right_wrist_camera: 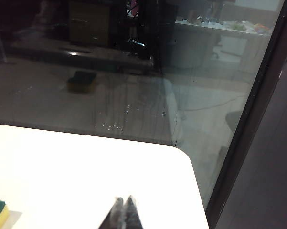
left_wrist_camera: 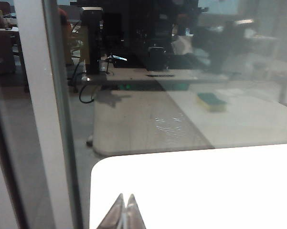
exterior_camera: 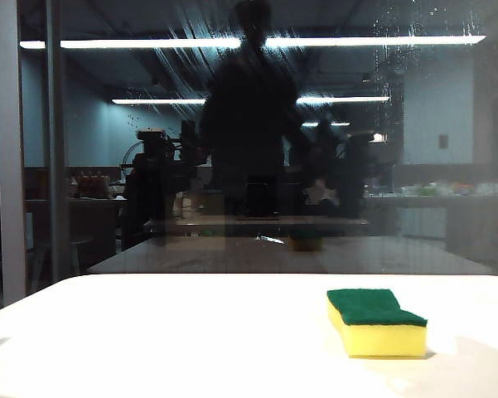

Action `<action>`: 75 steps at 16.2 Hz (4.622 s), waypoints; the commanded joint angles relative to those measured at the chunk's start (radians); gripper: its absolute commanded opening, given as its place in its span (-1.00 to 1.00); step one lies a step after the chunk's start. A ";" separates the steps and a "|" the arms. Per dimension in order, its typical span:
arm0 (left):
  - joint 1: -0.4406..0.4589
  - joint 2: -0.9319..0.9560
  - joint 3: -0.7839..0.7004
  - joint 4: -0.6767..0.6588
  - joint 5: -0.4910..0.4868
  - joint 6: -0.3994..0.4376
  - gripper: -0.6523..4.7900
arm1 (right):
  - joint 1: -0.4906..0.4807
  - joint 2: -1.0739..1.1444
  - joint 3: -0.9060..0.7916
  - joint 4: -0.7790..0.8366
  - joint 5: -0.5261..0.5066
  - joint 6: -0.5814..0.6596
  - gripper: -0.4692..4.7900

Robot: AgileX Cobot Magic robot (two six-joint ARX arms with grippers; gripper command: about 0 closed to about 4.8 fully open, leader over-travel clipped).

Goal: Reach upward to find where there is water on the glass, pick up the sponge from the table, dry the water, and finally place the sponge back on the table.

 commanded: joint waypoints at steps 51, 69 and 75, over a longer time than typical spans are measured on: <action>0.000 1.235 1.894 -0.351 0.113 -0.204 -0.78 | 0.004 1.495 2.428 -0.804 -0.082 0.302 -0.84; 0.000 1.295 1.904 -0.314 0.565 -0.156 -0.77 | 0.003 1.528 2.467 -0.795 -0.459 0.234 -0.82; 0.000 1.295 1.904 -0.217 0.799 -0.251 -0.77 | 0.003 1.522 2.467 -0.795 -0.745 0.235 -0.83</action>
